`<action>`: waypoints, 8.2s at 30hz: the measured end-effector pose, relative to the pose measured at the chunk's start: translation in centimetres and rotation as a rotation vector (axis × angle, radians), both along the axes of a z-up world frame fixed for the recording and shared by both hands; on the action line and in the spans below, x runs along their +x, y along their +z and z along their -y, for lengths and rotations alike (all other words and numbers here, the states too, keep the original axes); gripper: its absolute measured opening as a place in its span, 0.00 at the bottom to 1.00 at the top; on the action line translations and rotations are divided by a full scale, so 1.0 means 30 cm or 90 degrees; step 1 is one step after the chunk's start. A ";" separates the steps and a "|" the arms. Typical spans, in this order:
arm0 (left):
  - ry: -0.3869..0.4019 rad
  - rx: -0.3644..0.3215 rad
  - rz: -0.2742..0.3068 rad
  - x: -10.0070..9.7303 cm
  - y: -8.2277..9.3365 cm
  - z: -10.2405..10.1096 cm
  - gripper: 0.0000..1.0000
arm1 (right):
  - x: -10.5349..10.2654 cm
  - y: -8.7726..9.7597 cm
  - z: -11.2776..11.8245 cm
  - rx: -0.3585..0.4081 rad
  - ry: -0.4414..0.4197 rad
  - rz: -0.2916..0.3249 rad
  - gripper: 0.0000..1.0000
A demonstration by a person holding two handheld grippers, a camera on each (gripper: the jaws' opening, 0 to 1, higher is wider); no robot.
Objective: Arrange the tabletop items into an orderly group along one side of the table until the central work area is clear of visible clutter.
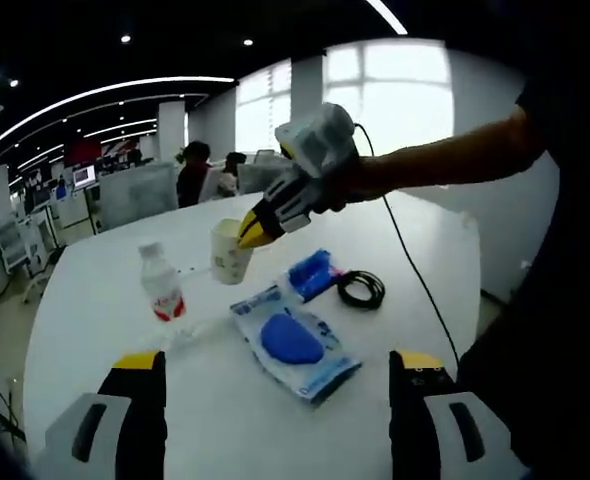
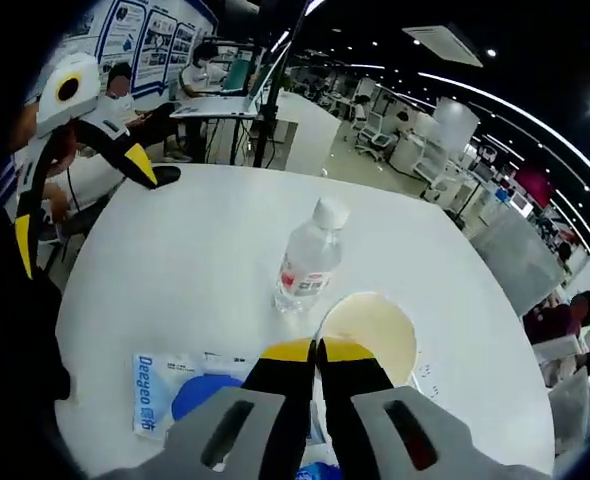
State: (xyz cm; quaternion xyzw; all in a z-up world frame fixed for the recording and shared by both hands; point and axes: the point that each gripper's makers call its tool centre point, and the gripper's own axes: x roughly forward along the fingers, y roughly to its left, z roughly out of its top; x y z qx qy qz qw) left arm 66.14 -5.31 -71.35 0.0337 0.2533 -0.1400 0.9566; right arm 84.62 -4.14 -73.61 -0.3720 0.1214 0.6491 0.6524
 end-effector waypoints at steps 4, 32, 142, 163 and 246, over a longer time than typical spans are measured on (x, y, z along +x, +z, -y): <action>0.003 -0.002 0.006 -0.006 0.012 0.006 0.91 | 0.024 -0.054 -0.050 0.005 -0.040 -0.027 0.00; 0.052 0.002 0.001 -0.032 0.013 -0.060 0.90 | -0.046 -0.216 -0.121 -0.082 0.059 0.021 0.00; -0.013 -0.042 -0.091 0.768 -0.362 0.367 0.31 | 0.330 -0.328 0.816 0.163 -0.542 -0.229 0.18; -0.021 -0.036 -0.132 0.799 -0.460 0.367 0.04 | 0.337 -0.378 0.817 0.147 -0.553 -0.254 0.00; -0.062 0.002 -0.085 0.953 -0.434 0.692 0.09 | 0.487 -0.375 1.194 0.190 -0.650 -0.206 0.08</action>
